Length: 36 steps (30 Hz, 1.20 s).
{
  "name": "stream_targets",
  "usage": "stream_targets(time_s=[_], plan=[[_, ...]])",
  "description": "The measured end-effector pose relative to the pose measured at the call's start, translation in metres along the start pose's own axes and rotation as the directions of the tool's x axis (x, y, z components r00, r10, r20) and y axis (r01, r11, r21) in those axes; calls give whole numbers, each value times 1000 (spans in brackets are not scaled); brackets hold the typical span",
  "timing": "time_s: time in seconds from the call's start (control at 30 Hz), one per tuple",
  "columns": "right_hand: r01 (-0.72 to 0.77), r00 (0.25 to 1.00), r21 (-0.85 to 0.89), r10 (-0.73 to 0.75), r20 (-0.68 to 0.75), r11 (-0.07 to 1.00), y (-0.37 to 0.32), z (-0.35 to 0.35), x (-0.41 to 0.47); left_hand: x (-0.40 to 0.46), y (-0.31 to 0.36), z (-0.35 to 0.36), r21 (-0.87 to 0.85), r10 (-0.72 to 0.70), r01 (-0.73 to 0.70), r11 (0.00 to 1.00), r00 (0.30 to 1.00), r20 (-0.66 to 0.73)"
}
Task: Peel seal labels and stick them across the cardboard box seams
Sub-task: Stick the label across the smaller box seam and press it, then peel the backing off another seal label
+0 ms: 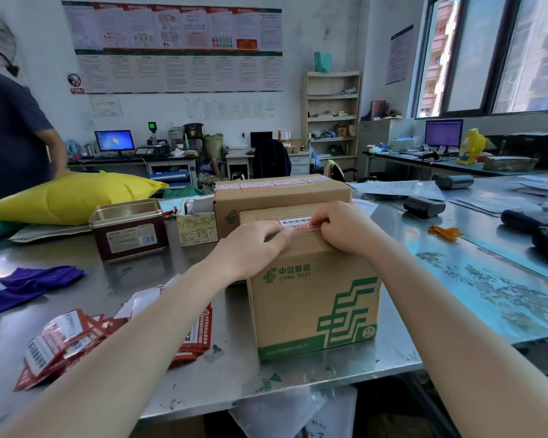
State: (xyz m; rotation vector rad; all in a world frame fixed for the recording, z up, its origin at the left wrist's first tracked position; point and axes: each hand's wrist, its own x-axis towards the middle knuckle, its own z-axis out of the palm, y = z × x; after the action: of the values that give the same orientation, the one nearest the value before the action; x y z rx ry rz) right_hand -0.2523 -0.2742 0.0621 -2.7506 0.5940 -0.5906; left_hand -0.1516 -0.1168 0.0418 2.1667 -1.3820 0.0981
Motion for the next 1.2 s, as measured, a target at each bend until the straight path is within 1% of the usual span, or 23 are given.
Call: stream_targets(time_s=[0.1, 0.17, 0.23, 0.37, 0.43, 0.5, 0.57, 0.63, 0.7, 0.8, 0.9, 1.0, 1.13, 1.2], plan=[[25, 1000, 7, -25, 7, 1000, -5, 0, -11, -13, -3, 7, -178, 10, -33, 983, 992, -130], [64, 998, 26, -63, -25, 998, -14, 1, -19, -22, -9, 7, -232, -15, -33, 972, 979, -205], [111, 994, 65, -109, -26, 992, -25, 3, -27, -29, -15, 5, -269, -52, -22, 963, 963, -264], [223, 974, 139, -227, 13, 965, -59, 8, -37, -43, -29, -10, -426, -199, 69, 902, 942, -269], [280, 959, 179, -284, -3, 943, -79, 11, -40, -50, -42, -18, -421, -265, 126, 898, 920, -288], [334, 938, 227, -345, 11, 915, -99, 17, -45, -58, -54, -24, -400, -328, 193, 896, 895, -303], [375, 914, 267, -403, 53, 887, -119, 30, -50, -68, -68, -27, -367, -384, 275, 889, 884, -267], [400, 898, 271, -433, 73, 875, -132, 45, -52, -75, -84, -25, -295, -415, 347, 890, 886, -208], [393, 897, 279, -432, 96, 876, -139, 67, -53, -84, -102, -18, -192, -447, 418, 888, 883, -143], [334, 906, 299, -392, 162, 894, -139, 104, -51, -93, -123, -5, -100, -478, 469, 878, 870, -118], [239, 919, 304, -316, 235, 922, -133, 141, -44, -98, -141, 9, -86, -481, 473, 877, 868, -122], [134, 920, 352, -248, 303, 926, -127, 167, -36, -94, -154, 19, -113, -459, 445, 888, 873, -167], [97, 943, 326, -192, 272, 940, -126, 195, -17, -88, -169, 32, -202, -448, 413, 888, 875, -181], [69, 940, 303, -164, 299, 950, -126, 206, -9, -88, -175, 42, -179, -411, 381, 907, 892, -186]])
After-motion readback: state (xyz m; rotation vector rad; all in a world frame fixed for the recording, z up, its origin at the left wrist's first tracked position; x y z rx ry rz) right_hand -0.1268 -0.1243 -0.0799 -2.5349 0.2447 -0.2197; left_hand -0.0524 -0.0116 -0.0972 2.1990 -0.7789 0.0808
